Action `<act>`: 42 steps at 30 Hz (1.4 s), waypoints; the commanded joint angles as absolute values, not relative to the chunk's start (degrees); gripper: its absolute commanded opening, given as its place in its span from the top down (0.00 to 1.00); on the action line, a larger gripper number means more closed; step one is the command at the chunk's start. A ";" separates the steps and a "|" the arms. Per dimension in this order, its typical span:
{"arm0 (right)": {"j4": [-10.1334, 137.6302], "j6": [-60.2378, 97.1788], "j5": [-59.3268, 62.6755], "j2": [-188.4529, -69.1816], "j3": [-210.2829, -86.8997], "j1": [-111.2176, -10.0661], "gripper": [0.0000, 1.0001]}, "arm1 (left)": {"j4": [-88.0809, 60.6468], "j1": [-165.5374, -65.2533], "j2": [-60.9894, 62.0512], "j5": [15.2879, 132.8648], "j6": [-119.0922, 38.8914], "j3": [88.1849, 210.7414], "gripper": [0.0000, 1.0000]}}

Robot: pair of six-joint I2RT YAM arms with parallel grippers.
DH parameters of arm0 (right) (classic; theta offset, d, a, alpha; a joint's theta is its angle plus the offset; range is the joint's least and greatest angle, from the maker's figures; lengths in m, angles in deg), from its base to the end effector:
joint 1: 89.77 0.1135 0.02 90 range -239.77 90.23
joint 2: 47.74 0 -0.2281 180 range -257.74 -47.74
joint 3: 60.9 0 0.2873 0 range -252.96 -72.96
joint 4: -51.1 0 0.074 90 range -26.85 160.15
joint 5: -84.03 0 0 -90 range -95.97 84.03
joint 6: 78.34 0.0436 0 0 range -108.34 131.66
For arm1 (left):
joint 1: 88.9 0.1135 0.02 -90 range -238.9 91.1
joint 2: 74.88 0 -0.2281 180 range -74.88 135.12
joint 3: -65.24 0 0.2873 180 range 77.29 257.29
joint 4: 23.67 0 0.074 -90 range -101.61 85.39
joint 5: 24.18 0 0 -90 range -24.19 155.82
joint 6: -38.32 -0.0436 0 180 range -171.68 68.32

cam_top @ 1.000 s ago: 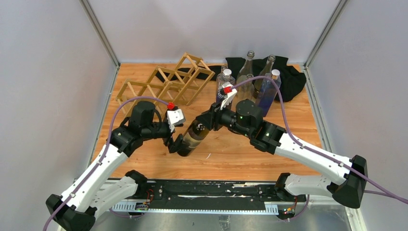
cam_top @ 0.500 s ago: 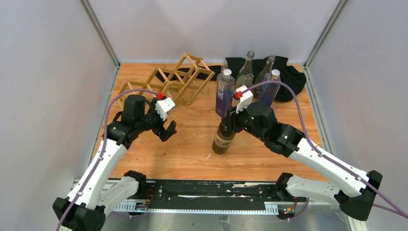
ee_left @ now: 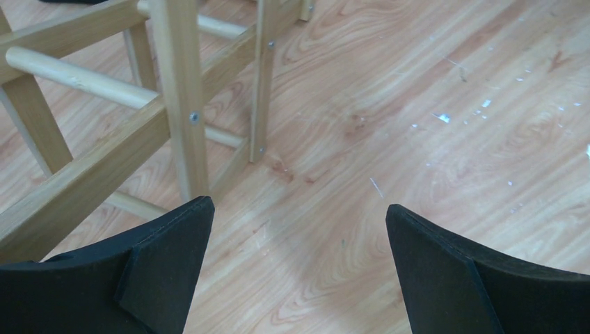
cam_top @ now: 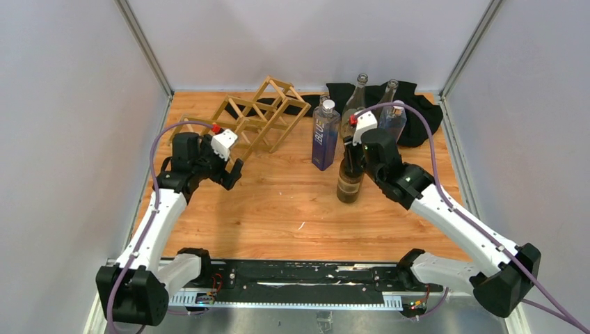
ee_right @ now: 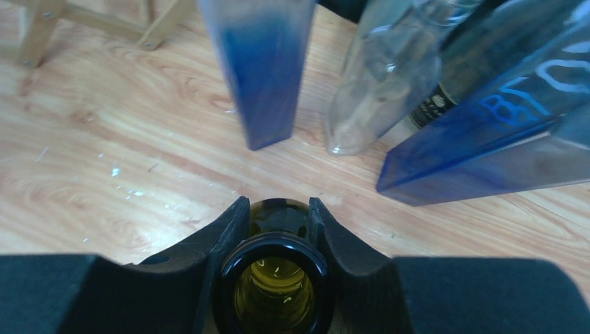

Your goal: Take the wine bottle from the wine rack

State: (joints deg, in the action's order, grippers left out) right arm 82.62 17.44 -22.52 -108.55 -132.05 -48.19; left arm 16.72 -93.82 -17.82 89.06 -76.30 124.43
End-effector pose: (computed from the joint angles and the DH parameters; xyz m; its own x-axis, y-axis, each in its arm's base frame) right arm 0.2322 0.1894 0.3224 -0.3129 -0.1486 -0.9381 -0.4080 0.9129 -0.0085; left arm 0.2702 -0.0405 0.2450 -0.3994 0.4186 -0.8156 0.6093 0.7860 0.1050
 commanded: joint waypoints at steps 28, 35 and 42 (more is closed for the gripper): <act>68.57 19.13 -14.11 -113.94 -132.42 -57.27 0.31 | -31.34 -90.32 -7.42 78.58 -60.88 105.61 0.00; 74.55 20.69 -13.81 -111.06 -134.57 -57.30 0.14 | -44.21 -89.24 -5.94 75.53 -59.44 100.01 0.00; 77.75 23.37 -18.65 -102.28 -131.53 -57.30 0.11 | -52.35 -89.07 -3.97 74.43 -57.72 95.95 0.00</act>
